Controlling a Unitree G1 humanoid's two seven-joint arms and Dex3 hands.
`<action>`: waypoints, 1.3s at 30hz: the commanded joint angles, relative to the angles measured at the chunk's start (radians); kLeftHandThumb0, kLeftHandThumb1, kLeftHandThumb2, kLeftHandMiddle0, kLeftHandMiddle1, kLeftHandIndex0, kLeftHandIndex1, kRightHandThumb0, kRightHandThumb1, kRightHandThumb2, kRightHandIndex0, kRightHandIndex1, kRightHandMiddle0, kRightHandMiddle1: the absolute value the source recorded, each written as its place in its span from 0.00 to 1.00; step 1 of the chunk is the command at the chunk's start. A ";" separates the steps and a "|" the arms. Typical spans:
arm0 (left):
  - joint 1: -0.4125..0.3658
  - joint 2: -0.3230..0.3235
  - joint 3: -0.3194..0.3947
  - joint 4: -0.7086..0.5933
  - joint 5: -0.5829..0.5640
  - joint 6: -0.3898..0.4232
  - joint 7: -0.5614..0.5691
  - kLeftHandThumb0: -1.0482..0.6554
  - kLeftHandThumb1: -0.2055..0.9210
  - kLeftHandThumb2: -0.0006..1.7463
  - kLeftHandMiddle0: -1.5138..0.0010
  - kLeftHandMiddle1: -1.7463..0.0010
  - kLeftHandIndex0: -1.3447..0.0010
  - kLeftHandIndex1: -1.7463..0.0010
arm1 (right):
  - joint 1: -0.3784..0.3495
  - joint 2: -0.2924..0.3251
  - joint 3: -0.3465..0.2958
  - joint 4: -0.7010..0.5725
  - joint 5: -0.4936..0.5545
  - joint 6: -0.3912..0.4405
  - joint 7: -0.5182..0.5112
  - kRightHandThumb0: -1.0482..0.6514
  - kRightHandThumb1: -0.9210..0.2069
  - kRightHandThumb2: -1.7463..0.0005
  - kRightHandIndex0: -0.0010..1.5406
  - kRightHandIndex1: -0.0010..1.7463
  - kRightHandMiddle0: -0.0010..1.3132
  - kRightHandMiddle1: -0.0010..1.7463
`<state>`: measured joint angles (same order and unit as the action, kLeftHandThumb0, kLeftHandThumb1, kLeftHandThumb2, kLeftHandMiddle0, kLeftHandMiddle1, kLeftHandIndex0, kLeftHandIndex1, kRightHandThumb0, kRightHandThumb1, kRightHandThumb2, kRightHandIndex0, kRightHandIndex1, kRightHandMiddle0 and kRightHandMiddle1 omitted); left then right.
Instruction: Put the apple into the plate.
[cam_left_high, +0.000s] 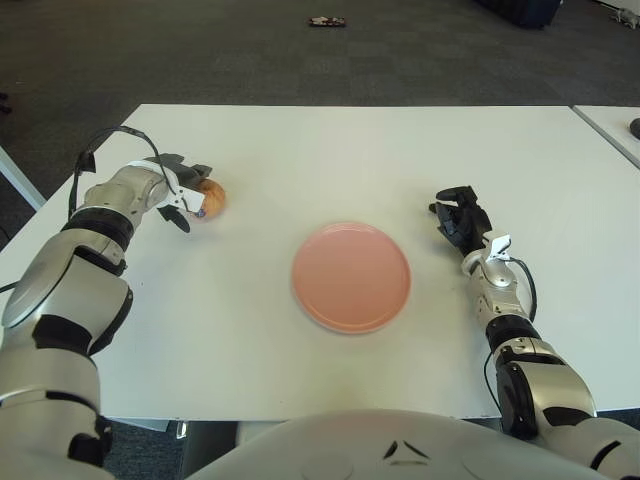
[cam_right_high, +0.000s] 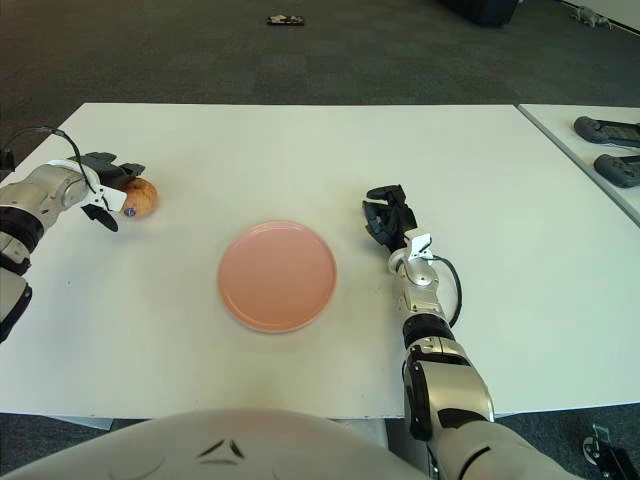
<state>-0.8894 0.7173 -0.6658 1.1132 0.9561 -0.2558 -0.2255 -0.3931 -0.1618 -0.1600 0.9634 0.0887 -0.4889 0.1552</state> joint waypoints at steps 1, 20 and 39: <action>-0.009 -0.002 -0.014 0.020 0.011 0.003 0.004 0.00 0.84 0.10 1.00 1.00 1.00 0.84 | 0.050 0.006 0.001 0.048 -0.004 0.052 -0.002 0.41 0.00 0.73 0.22 0.71 0.19 0.97; -0.016 0.000 -0.016 0.027 -0.006 -0.022 0.037 0.06 0.83 0.13 1.00 1.00 1.00 0.76 | 0.050 0.003 -0.002 0.049 -0.002 0.053 0.002 0.41 0.00 0.73 0.22 0.71 0.19 0.97; -0.019 -0.028 -0.043 0.080 0.019 -0.009 0.131 0.10 0.65 0.33 0.98 0.99 1.00 0.64 | 0.050 0.003 -0.002 0.049 -0.002 0.053 0.002 0.41 0.00 0.73 0.22 0.71 0.19 0.97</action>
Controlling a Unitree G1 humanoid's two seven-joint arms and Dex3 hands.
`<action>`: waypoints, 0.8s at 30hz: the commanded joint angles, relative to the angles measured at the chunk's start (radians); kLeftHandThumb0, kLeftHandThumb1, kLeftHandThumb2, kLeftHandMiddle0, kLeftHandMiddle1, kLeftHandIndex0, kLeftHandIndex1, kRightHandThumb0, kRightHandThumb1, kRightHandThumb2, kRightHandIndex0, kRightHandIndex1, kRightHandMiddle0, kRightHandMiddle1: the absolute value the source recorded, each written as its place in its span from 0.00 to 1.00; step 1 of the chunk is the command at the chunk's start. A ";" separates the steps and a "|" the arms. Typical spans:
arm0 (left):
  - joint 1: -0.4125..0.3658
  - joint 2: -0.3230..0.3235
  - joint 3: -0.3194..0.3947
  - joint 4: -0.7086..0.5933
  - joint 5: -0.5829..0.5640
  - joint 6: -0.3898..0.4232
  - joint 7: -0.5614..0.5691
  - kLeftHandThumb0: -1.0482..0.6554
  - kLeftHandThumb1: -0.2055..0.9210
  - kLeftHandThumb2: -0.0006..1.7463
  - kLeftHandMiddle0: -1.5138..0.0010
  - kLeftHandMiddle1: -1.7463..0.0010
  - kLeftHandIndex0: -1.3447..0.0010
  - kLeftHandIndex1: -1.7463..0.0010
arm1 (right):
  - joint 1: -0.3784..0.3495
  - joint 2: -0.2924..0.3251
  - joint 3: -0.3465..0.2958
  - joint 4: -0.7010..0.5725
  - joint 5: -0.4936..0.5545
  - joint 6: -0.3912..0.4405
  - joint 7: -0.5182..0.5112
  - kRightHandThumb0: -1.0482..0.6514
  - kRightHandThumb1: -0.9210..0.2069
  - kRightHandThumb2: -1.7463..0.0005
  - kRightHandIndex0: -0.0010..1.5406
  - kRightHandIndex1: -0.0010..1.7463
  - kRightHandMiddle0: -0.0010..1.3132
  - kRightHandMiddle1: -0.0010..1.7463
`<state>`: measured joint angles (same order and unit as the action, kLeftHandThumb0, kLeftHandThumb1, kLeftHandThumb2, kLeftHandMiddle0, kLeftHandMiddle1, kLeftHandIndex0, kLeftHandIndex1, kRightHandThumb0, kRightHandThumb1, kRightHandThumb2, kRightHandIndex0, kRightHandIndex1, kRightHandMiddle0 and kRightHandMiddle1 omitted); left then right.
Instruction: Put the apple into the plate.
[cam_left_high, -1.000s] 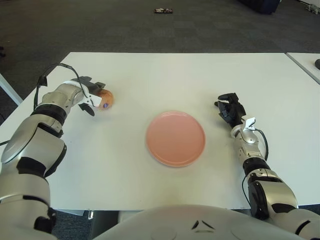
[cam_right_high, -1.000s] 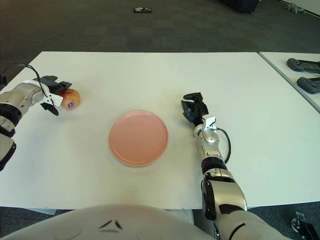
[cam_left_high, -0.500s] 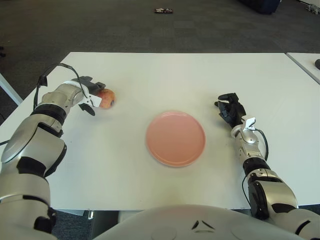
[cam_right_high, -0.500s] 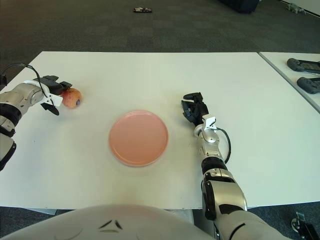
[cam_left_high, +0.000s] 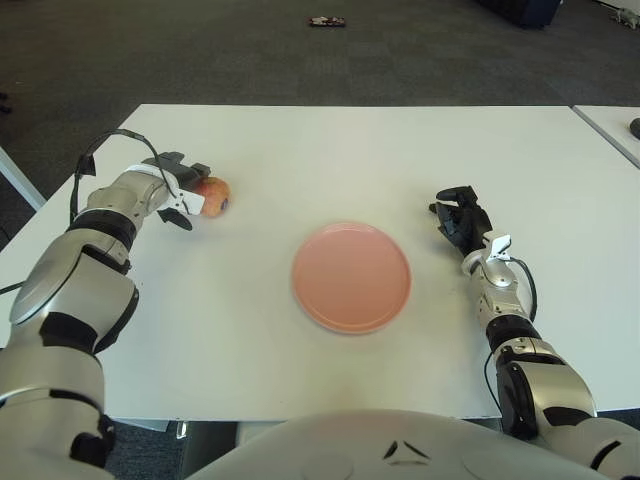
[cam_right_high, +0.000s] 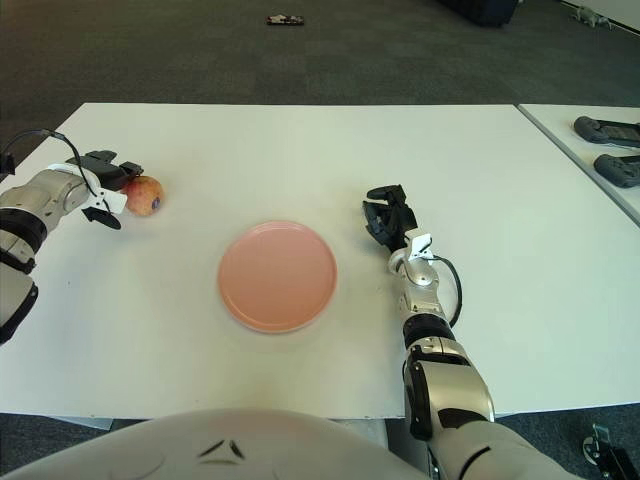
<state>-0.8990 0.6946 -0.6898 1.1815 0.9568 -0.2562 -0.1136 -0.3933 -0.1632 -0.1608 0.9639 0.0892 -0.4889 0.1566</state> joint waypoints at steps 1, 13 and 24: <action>-0.010 -0.005 -0.022 0.013 0.019 -0.014 0.027 0.11 0.63 0.34 0.97 0.98 1.00 0.62 | 0.050 0.004 -0.001 0.048 -0.003 0.053 0.001 0.41 0.00 0.73 0.22 0.71 0.19 0.97; -0.014 -0.008 -0.036 0.022 0.021 -0.028 0.099 0.16 0.55 0.43 1.00 0.91 1.00 0.65 | 0.052 0.005 0.000 0.048 -0.003 0.052 0.000 0.41 0.00 0.73 0.22 0.71 0.19 0.97; -0.025 -0.012 -0.042 0.030 0.028 -0.038 0.119 0.14 0.57 0.40 0.97 0.93 1.00 0.64 | 0.054 0.007 0.001 0.046 -0.004 0.050 -0.001 0.41 0.00 0.73 0.22 0.71 0.19 0.97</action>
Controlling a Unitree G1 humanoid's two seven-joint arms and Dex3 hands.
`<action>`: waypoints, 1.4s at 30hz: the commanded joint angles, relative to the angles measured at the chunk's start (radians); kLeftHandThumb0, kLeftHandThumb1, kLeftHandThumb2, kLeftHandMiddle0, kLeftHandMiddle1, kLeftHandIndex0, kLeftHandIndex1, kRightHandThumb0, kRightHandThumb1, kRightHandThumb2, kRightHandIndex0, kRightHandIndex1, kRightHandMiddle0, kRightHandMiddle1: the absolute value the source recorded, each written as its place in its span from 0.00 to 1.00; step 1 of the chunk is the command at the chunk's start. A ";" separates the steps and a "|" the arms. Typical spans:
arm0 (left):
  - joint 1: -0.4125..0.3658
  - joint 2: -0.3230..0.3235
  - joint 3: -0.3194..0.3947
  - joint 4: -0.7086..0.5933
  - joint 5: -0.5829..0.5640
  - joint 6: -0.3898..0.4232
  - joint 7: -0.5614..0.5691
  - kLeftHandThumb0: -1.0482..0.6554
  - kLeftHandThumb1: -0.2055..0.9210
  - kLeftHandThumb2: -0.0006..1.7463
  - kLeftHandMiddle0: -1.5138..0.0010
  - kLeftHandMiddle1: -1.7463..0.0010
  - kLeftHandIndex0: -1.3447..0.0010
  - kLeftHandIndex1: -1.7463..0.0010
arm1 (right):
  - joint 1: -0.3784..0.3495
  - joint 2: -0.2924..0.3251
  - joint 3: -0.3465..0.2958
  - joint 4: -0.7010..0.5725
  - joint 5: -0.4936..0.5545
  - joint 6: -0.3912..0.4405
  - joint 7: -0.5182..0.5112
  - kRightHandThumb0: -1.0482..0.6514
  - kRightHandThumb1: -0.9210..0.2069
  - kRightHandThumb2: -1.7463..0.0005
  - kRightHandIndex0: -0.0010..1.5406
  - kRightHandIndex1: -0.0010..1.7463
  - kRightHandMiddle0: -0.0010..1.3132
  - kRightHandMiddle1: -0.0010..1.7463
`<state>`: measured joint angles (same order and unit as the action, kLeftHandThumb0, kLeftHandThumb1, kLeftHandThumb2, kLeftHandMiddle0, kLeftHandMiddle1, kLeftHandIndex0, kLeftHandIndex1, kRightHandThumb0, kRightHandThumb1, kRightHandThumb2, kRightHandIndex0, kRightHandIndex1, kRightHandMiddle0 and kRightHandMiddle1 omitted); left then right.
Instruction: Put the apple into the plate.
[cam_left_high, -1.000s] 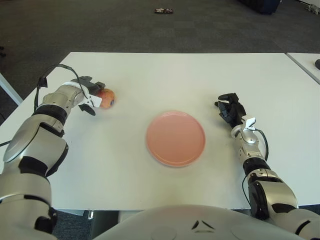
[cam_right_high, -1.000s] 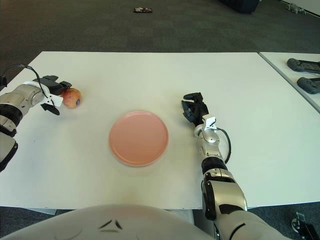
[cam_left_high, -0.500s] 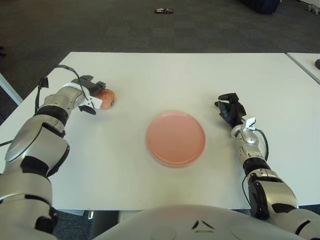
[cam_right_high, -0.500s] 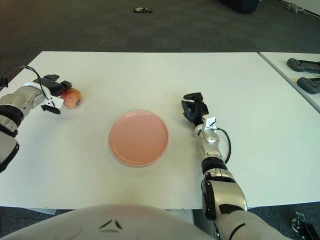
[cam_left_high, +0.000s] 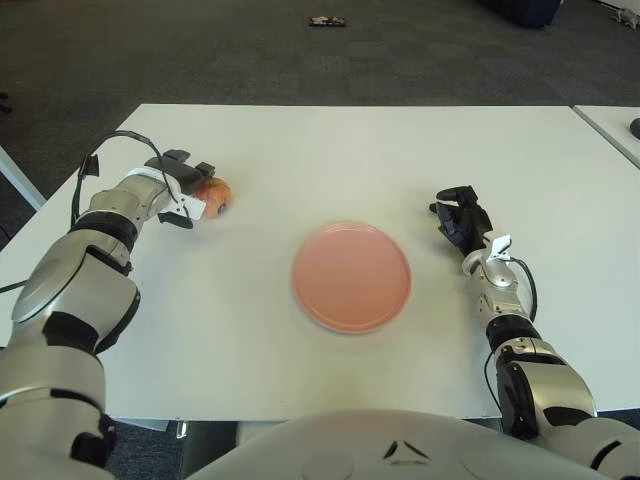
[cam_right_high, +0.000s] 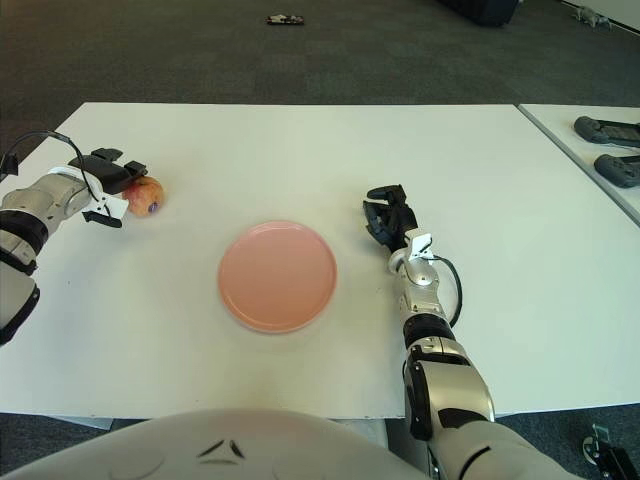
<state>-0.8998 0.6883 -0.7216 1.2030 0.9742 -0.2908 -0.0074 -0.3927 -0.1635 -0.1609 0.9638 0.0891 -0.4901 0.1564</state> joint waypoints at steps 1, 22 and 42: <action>-0.027 -0.009 -0.012 0.010 0.012 -0.001 0.018 0.14 0.56 0.40 0.97 0.93 1.00 0.64 | 0.054 0.008 0.001 0.046 -0.004 0.051 -0.001 0.41 0.00 0.73 0.22 0.71 0.19 0.97; -0.023 -0.027 0.022 0.002 -0.022 0.022 0.060 0.20 0.45 0.48 1.00 0.82 1.00 0.60 | 0.063 0.017 0.007 0.038 -0.008 0.046 -0.009 0.41 0.00 0.73 0.22 0.71 0.19 0.97; -0.020 -0.033 0.017 0.003 -0.021 0.033 0.073 0.18 0.47 0.46 1.00 0.76 1.00 0.54 | 0.073 0.018 0.011 0.025 -0.006 0.047 -0.010 0.41 0.00 0.73 0.22 0.71 0.19 0.97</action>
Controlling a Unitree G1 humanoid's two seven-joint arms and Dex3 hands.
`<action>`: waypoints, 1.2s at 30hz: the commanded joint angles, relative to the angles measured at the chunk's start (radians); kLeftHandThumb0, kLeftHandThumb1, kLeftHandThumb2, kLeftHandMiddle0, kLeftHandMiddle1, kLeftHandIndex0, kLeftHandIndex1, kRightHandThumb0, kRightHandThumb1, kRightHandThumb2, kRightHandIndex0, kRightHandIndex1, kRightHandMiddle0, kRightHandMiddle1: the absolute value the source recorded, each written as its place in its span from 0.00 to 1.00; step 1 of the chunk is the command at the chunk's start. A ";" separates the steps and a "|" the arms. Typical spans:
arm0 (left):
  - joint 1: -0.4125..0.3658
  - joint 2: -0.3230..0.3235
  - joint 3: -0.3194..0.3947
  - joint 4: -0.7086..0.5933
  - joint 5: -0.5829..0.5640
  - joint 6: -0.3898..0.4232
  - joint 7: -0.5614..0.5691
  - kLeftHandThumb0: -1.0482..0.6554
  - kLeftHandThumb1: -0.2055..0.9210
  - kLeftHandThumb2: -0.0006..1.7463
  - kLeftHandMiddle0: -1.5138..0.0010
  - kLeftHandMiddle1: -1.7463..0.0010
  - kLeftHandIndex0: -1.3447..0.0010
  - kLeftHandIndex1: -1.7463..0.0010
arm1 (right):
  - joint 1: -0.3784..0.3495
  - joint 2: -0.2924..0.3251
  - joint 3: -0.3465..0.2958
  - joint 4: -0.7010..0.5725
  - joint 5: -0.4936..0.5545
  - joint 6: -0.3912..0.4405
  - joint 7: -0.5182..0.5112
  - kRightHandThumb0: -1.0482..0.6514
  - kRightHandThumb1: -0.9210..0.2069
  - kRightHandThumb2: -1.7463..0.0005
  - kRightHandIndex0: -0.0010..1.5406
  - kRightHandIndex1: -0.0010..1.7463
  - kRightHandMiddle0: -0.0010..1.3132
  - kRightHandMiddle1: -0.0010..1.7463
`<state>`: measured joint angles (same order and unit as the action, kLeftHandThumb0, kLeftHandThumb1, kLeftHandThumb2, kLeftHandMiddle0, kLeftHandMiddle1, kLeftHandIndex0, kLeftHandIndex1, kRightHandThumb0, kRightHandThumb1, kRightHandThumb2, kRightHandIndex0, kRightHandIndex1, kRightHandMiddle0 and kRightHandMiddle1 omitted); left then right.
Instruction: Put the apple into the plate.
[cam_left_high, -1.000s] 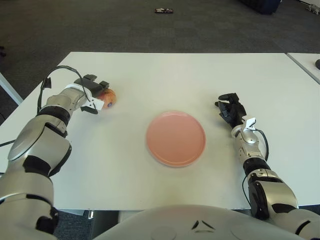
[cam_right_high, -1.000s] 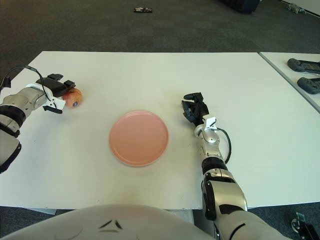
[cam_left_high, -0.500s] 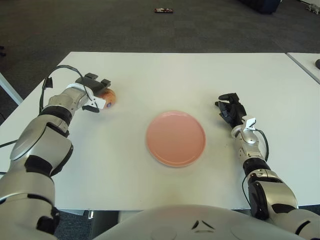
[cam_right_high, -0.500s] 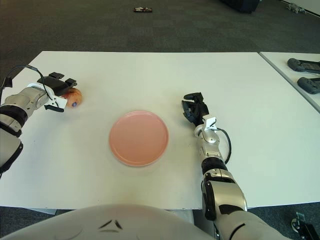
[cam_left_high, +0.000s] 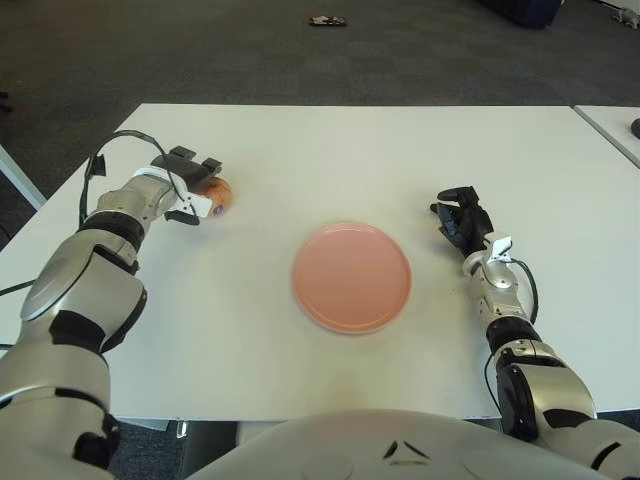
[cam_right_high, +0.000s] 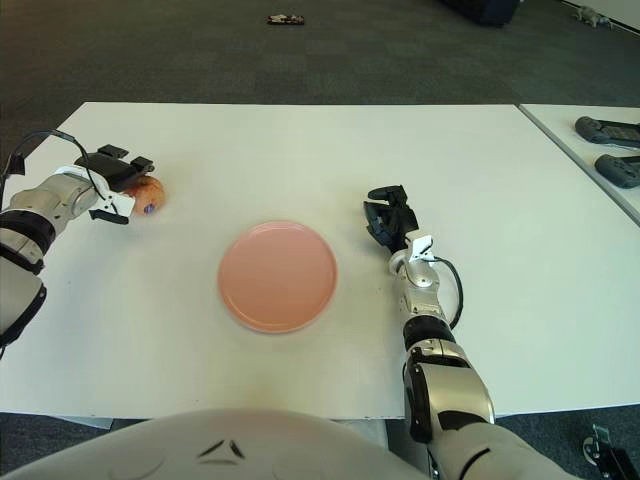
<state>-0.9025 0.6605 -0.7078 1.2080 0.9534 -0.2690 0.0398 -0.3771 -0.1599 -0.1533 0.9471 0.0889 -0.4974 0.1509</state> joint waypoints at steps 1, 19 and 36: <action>-0.017 -0.005 0.003 -0.003 0.000 0.011 0.030 0.18 0.47 0.46 1.00 0.76 1.00 0.53 | 0.057 0.014 0.003 0.041 -0.006 0.054 -0.005 0.41 0.00 0.73 0.22 0.71 0.19 0.97; -0.015 0.001 0.005 -0.001 -0.012 -0.047 0.022 0.18 0.45 0.44 1.00 0.72 1.00 0.60 | 0.062 0.013 0.004 0.033 -0.005 0.057 -0.004 0.41 0.00 0.73 0.22 0.71 0.19 0.97; -0.007 -0.015 0.002 0.024 -0.013 -0.069 0.048 0.24 0.36 0.51 1.00 0.66 1.00 0.56 | 0.066 0.012 0.003 0.028 -0.004 0.057 -0.002 0.41 0.00 0.73 0.22 0.71 0.19 0.97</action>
<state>-0.9023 0.6555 -0.7070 1.2263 0.9484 -0.3314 0.0840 -0.3682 -0.1598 -0.1531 0.9330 0.0889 -0.4973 0.1481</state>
